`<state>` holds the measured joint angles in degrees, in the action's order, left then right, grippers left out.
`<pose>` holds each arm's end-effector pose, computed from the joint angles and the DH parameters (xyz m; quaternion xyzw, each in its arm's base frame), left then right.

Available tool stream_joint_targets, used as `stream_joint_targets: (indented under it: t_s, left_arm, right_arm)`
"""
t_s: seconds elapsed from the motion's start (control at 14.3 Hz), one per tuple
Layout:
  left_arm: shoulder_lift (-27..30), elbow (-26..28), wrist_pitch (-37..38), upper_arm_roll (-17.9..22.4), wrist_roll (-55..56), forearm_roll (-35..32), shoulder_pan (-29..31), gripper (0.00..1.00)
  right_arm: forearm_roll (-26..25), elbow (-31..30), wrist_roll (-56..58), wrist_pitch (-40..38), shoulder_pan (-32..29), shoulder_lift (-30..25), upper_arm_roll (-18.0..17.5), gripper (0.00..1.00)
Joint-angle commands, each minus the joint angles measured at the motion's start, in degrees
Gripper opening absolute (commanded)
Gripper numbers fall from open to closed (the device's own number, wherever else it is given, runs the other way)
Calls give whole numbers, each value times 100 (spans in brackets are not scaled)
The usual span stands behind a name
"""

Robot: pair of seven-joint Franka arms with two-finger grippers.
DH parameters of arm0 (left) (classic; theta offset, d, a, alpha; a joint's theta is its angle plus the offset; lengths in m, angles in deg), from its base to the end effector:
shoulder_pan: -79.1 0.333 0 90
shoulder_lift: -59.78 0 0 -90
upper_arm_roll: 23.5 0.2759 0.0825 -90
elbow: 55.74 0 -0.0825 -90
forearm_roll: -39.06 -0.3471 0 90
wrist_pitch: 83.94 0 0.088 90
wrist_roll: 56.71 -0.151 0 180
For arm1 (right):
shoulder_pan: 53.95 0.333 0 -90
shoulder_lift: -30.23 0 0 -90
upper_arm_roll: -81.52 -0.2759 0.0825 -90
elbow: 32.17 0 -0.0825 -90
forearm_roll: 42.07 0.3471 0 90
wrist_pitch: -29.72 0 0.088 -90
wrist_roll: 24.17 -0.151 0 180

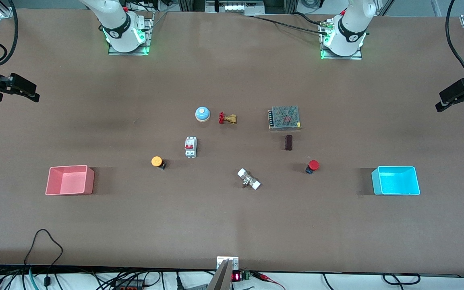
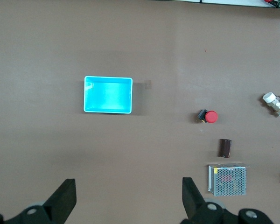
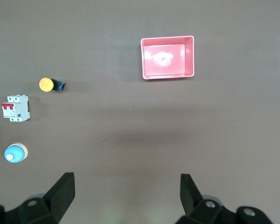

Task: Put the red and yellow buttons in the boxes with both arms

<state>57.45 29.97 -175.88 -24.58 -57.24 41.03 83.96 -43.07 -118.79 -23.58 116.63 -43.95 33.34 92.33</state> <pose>0.5349 0.0304 0.5551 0.9989 0.0284 0.0347 0.0163 0.5243 -0.0079 0.5336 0.9996 -0.0022 -0.0243 0.0135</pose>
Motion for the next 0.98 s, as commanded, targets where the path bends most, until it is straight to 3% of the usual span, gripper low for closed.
stream_joint_targets:
  t_s: [0.0,0.63,0.91]
  left_arm:
    - [-22,-134,62,-6,-123,84,-3,100]
    - [-22,-143,71,-6,-114,93,-20,100]
    - [-22,-247,71,-15,-53,93,-64,100]
  right_arm:
    - [-40,-197,12,-68,37,-214,26,100]
    - [-40,-180,-270,-16,72,-118,18,100]
    - [21,-118,-182,98,81,400,-9,100]
